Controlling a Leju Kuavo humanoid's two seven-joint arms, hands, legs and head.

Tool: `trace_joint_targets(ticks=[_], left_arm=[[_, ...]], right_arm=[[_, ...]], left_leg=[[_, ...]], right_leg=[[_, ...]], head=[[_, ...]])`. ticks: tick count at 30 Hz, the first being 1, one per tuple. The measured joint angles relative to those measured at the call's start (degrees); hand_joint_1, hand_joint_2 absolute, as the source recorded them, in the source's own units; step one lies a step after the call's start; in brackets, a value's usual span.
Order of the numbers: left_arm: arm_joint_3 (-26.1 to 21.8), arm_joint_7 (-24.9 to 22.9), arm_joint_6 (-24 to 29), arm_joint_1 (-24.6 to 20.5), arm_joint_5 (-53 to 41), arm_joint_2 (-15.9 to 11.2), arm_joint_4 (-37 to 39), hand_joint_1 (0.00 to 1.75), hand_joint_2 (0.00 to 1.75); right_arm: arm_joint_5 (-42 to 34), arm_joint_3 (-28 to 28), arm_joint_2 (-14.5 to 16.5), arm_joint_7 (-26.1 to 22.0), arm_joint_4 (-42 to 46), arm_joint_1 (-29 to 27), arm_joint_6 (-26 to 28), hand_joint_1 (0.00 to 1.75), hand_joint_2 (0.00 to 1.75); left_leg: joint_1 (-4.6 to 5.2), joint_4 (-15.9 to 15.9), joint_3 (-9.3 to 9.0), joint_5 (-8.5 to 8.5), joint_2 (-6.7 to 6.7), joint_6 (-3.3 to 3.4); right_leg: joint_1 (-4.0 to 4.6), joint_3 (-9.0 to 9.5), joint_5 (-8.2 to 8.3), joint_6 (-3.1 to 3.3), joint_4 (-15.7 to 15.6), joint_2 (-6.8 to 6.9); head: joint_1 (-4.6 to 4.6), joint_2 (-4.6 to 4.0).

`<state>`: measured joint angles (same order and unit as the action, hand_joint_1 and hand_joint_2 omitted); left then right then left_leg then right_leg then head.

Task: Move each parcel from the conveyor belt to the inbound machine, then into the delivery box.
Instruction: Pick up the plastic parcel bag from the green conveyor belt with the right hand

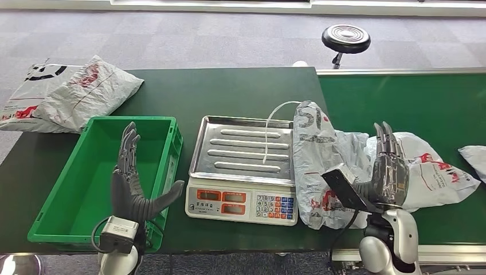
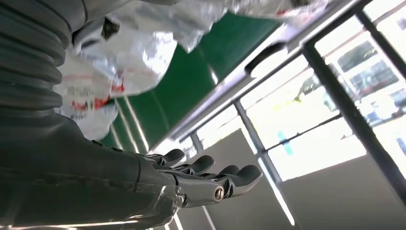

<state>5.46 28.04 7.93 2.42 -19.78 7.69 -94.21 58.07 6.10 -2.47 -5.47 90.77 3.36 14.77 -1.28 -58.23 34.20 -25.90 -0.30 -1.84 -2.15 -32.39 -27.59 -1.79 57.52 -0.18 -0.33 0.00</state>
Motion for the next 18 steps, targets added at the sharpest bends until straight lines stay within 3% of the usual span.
trace_joint_targets(ticks=[3, 6, 13, 17, 18], left_arm=[[0.0, -0.3, -0.5, -0.8, 0.4, 0.0, 0.9, 0.0, 1.75], [0.1, -1.0, -1.1, -1.9, 0.9, 0.0, 1.6, 0.0, 1.75], [0.2, -5.0, -3.0, -2.8, -0.6, 0.5, 1.9, 0.0, 1.75], [0.2, -6.2, -4.0, -2.8, -1.2, 1.0, 1.7, 0.0, 1.75], [0.2, -6.3, -4.1, -2.8, -1.3, 1.1, 1.6, 0.0, 1.75]], right_arm=[[-11.6, 0.0, 0.5, -4.2, -5.2, 1.8, -7.0, 0.0, 1.75], [-15.9, 0.0, 1.3, -4.3, -15.4, 5.4, -10.8, 0.0, 1.75], [-5.0, 0.0, 2.1, 9.7, -30.1, 8.6, -10.3, 0.0, 1.75], [-2.7, -0.2, 2.1, 11.9, -31.8, 8.3, -11.0, 0.0, 1.75], [-2.3, -0.4, 2.2, 12.3, -31.9, 8.3, -11.0, 0.44, 1.75]], left_leg=[[-0.01, 0.0, -0.03, 0.02, 0.07, -0.03], [-0.02, 0.0, -0.06, 0.07, 0.1, -0.04], [-0.01, 0.0, -0.03, 0.13, -0.01, -0.01], [-0.01, 0.0, -0.06, 0.08, 0.0, -0.01], [-0.02, 0.0, -0.08, 0.08, 0.0, -0.01]], right_leg=[[0.01, -0.02, 0.03, 0.03, 0.0, -0.05], [0.02, -0.02, 0.08, 0.05, 0.0, -0.06], [0.01, 0.01, 0.08, 0.05, 0.0, 0.04], [0.01, 0.03, 0.07, 0.05, 0.0, 0.02], [0.01, 0.05, 0.06, 0.05, 0.0, 0.02]], head=[[0.0, 0.0], [-0.01, 0.0], [-0.01, 0.0], [-0.01, 0.0], [-0.01, 0.0]])
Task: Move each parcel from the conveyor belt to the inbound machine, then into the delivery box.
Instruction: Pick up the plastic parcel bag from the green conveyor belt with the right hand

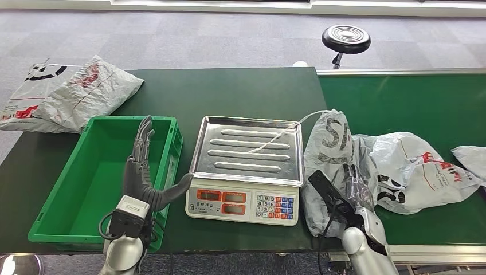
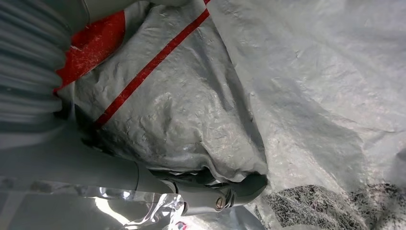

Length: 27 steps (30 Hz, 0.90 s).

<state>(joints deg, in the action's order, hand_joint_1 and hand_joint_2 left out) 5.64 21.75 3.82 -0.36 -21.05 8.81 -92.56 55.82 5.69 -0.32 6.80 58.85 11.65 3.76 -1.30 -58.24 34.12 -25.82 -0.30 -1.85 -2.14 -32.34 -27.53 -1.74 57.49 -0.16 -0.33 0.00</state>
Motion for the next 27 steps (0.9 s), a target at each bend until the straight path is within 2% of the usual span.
trace_joint_targets(ticks=[3, 8, 13, 20, 27], left_arm=[[0.0, -0.2, -0.1, 0.1, 0.0, 0.2, -0.1, 0.0, 1.75], [0.0, -0.2, -0.1, 1.1, 0.0, 0.3, -1.4, 0.0, 1.75], [-0.1, 0.5, 0.0, 2.2, -0.3, 0.7, -2.4, 0.0, 1.75], [-0.1, 2.8, 0.2, 2.4, -0.6, 1.4, -2.4, 0.0, 1.75], [-0.1, 3.4, 0.7, 2.1, -0.1, 1.5, -1.6, 0.0, 1.75]], right_arm=[[1.7, -0.4, 0.0, 0.8, -0.2, -0.3, 0.5, 1.75, 1.75], [4.9, -1.6, 0.5, -0.3, 1.7, -1.8, 5.9, 1.75, 1.75], [9.5, -2.8, 1.2, -1.6, 9.9, -4.2, 12.8, 1.75, 1.75], [14.4, -2.8, 3.4, -11.4, 24.9, -8.2, 30.8, 1.75, 1.75], [12.2, -0.9, 4.8, -15.7, 31.8, -9.8, 34.0, 1.75, 1.75]], left_leg=[[0.0, 0.0, -0.08, -0.01, 0.0, 0.01], [0.01, 0.0, -0.07, -0.01, -0.02, 0.03], [0.02, 0.0, 0.0, 0.01, 0.0, 0.03], [0.0, 0.0, 0.05, -0.01, 0.0, -0.01], [0.0, 0.0, 0.07, -0.03, 0.03, -0.03]], right_leg=[[0.0, 0.06, -0.02, -0.01, 0.0, 0.02], [-0.01, 0.16, 0.0, -0.03, 0.0, 0.05], [-0.02, 0.03, 0.06, -0.06, 0.0, 0.0], [0.01, -0.06, 0.0, 0.0, 0.0, -0.03], [0.0, -0.09, -0.02, 0.02, 0.0, -0.06]], head=[[-0.01, 0.0], [0.01, 0.0], [0.0, 0.0], [0.0, 0.0], [0.01, 0.0]])
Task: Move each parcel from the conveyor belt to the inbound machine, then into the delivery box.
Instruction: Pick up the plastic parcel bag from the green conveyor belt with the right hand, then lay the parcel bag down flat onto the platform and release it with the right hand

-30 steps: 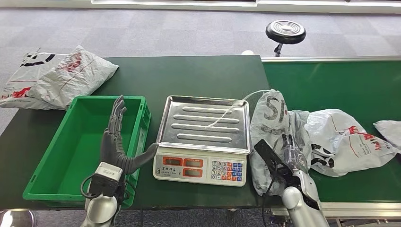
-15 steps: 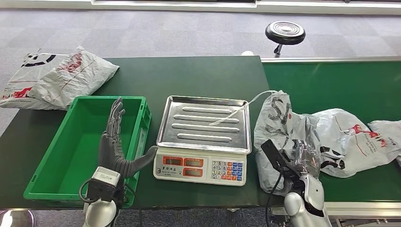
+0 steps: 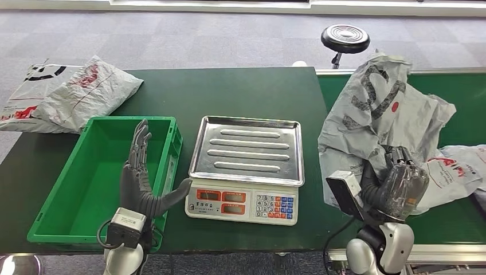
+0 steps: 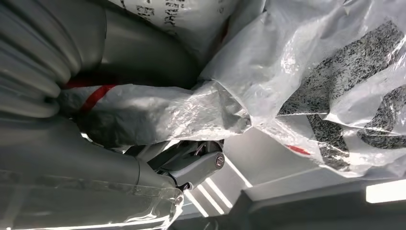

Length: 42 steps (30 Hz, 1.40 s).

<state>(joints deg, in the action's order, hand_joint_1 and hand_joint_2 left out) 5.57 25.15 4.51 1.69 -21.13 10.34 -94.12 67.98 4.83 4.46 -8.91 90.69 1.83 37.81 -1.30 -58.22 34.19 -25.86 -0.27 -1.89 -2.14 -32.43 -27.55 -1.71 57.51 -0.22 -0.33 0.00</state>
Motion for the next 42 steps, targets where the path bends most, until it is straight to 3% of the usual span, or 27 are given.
trace_joint_targets(ticks=[6, 10, 13, 29, 33, 42], left_arm=[[0.1, 0.0, -0.4, -1.4, 0.4, 0.4, 0.8, 0.0, 1.75], [0.5, 0.2, -1.4, -2.6, 1.2, 0.5, 1.9, 0.0, 1.75], [0.9, 0.2, -1.7, -3.3, 1.4, 0.5, 2.7, 0.0, 1.75], [2.5, 0.4, -1.9, -5.0, 2.3, 0.5, 5.6, 0.0, 1.75], [2.5, 0.4, -1.9, -4.8, 2.4, 0.4, 5.6, 0.0, 1.75], [2.5, 0.6, -1.8, -3.2, 2.6, 0.0, 4.5, 0.0, 1.75]], right_arm=[[-8.7, 4.1, 1.2, -4.3, 0.7, 1.3, -6.6, 1.75, 1.75], [-18.1, 7.4, 2.2, -8.4, -4.5, 4.2, -14.3, 1.75, 1.75], [-21.0, 9.0, 3.0, -10.8, -8.7, 6.2, -15.8, 1.75, 1.75], [-17.8, 16.4, 5.5, -12.7, -29.2, 23.4, -19.1, 1.75, 1.75], [-16.7, 18.0, 5.6, -12.3, -32.7, 26.3, -19.5, 0.0, 1.75], [-19.5, 19.7, 5.7, -12.7, -38.6, 29.3, -22.3, 0.0, 1.75]], left_leg=[[-0.01, 0.0, -0.02, 0.03, 0.01, -0.01], [-0.02, 0.0, -0.04, 0.07, 0.02, -0.04], [-0.02, 0.0, -0.01, 0.08, -0.01, -0.04], [-0.03, 0.0, 0.05, 0.18, -0.02, -0.06], [-0.03, 0.0, 0.07, 0.18, -0.02, -0.06], [-0.03, 0.0, 0.1, 0.18, -0.03, -0.06]], right_leg=[[0.01, 0.02, 0.02, 0.0, 0.0, 0.0], [0.02, 0.01, 0.05, 0.02, 0.0, -0.03], [0.02, 0.02, 0.05, 0.02, 0.0, 0.0], [0.02, -0.03, 0.09, 0.02, 0.0, 0.01], [0.02, -0.05, 0.09, 0.01, 0.0, 0.0], [0.02, -0.07, 0.08, 0.01, 0.0, 0.02]], head=[[-0.01, 0.0], [-0.02, 0.0], [-0.01, 0.0], [-0.02, 0.0], [-0.01, 0.0], [-0.02, 0.0]])
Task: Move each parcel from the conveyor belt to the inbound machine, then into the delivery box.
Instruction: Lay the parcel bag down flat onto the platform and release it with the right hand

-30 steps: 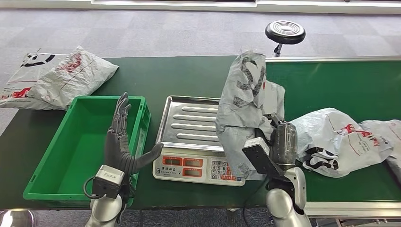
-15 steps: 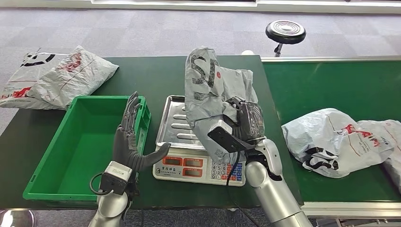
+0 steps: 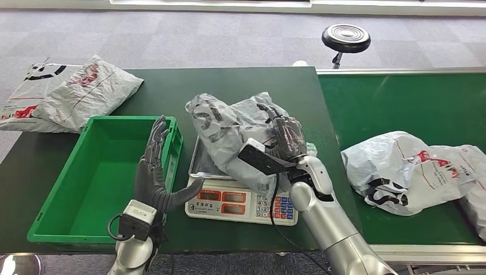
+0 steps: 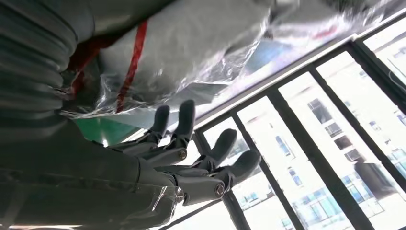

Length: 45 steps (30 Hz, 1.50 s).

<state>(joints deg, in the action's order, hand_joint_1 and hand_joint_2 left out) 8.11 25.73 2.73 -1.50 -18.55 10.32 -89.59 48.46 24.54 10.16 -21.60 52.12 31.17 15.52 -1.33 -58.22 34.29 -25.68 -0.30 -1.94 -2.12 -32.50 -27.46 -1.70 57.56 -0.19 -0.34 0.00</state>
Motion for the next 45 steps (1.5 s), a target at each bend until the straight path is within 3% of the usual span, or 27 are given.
trace_joint_targets(ticks=[2, 6, 8, 12, 14, 18, 19, 23, 27, 33, 38, 45], left_arm=[[0.0, 0.0, 0.0, 0.2, 0.0, -0.1, -0.2, 0.0, 1.75], [0.0, 0.1, 0.3, 0.6, -0.2, -0.2, -0.7, 0.0, 0.0], [0.0, 0.1, 0.5, 1.0, -0.5, -0.3, -1.3, 0.0, 0.0], [0.0, 0.1, 0.8, 1.5, -0.6, -0.3, -2.4, 0.0, 0.0], [0.0, 0.1, 0.9, 1.6, -0.6, -0.3, -2.8, 0.0, 0.0], [0.0, 0.3, 1.9, 2.4, -1.9, -0.3, -4.0, 0.0, 0.0], [0.0, 0.4, 2.5, 2.6, -3.4, -0.4, -4.3, 0.0, 0.0], [1.4, -3.7, 3.9, 1.1, -19.4, -1.9, -5.5, 0.0, 1.75], [7.2, -10.8, 0.6, -9.4, -33.0, -6.4, 0.4, 0.0, 1.75], [14.7, -11.3, -8.1, -27.9, -31.0, -10.0, 18.7, 0.0, 1.75], [22.8, -8.6, -13.5, -40.3, -30.6, -8.7, 37.0, 0.0, 1.75], [30.1, -7.5, -14.4, -45.7, -31.1, -5.8, 49.8, 0.0, 1.75]], right_arm=[[-0.2, 0.2, 0.0, 0.0, -0.5, 0.0, -0.2, 0.0, 1.75], [-1.2, 0.3, -0.1, 0.1, -0.8, -0.1, -1.1, 0.0, 1.75], [-2.5, 0.3, -0.3, 0.0, 0.1, -0.7, -2.1, 0.0, 1.75], [-3.5, 0.3, -1.0, 0.0, 2.8, -2.3, -2.7, 0.0, 0.0], [-3.8, 0.4, -1.4, 0.0, 4.0, -3.0, -2.8, 0.0, 0.0], [-7.3, 0.3, -2.8, -1.9, 10.8, -6.9, -2.7, 0.0, 1.75], [-8.8, 0.2, -3.3, -3.2, 13.8, -8.7, -2.3, 0.0, 1.75], [-17.0, -2.2, -5.2, -8.9, 29.7, -17.9, -1.2, 0.0, 1.75], [-24.6, -7.1, -5.8, -15.2, 42.1, -27.6, -3.6, 0.0, 1.75], [-26.3, -11.9, -5.7, -18.0, 48.3, -33.3, -5.4, 0.0, 1.75], [-27.2, -13.5, -5.8, -17.8, 49.9, -34.5, -4.2, 0.0, 1.75], [-27.9, -14.3, -6.0, -17.7, 51.3, -36.2, -3.2, 0.0, 1.75]], left_leg=[[0.0, 0.0, 0.0, 0.0, 0.0, 0.0], [0.0, 0.0, -0.01, 0.0, 0.0, 0.0], [0.0, 0.0, 0.0, 0.0, 0.01, 0.0], [0.0, 0.0, 0.01, 0.0, 0.01, 0.0], [0.0, 0.0, 0.0, -0.01, 0.01, 0.0], [0.0, 0.0, 0.02, -0.01, -0.02, 0.0], [0.0, 0.0, 0.03, -0.02, -0.03, 0.01], [0.0, 0.0, 0.09, -0.05, -0.12, 0.01], [0.0, 0.0, 0.15, -0.05, -0.26, -0.01], [0.0, 0.0, 0.15, 0.28, 0.14, 0.01], [0.02, 0.0, 0.15, 0.38, 0.26, 0.02], [0.03, 0.0, 0.19, 0.38, 0.31, 0.02]], right_leg=[[0.0, 0.0, 0.0, 0.0, 0.0, 0.0], [0.0, -0.02, 0.0, 0.0, 0.0, -0.01], [0.0, -0.02, 0.0, 0.0, 0.0, -0.01], [0.0, -0.04, 0.0, 0.0, 0.0, -0.02], [0.0, -0.05, 0.0, 0.0, 0.0, -0.03], [0.0, -0.06, -0.01, 0.0, 0.0, 0.03], [0.0, -0.08, -0.01, 0.01, 0.0, 0.04], [-0.01, -0.2, -0.06, 0.01, -0.1, 0.14], [0.0, -0.13, -0.05, 0.02, -0.1, 0.3], [-0.01, -0.34, 0.38, 0.04, 0.0, -0.05], [-0.02, -0.38, 0.54, 0.02, 0.0, -0.15], [-0.02, -0.42, 0.55, 0.03, 0.0, -0.23]], head=[[-0.01, 0.0], [-0.01, 0.0], [0.0, 0.0], [0.0, 0.0], [0.0, 0.0], [-0.01, 0.0], [-0.01, 0.0], [0.0, 0.0], [0.01, 0.0], [0.01, 0.0], [0.01, 0.0], [0.02, 0.0]])
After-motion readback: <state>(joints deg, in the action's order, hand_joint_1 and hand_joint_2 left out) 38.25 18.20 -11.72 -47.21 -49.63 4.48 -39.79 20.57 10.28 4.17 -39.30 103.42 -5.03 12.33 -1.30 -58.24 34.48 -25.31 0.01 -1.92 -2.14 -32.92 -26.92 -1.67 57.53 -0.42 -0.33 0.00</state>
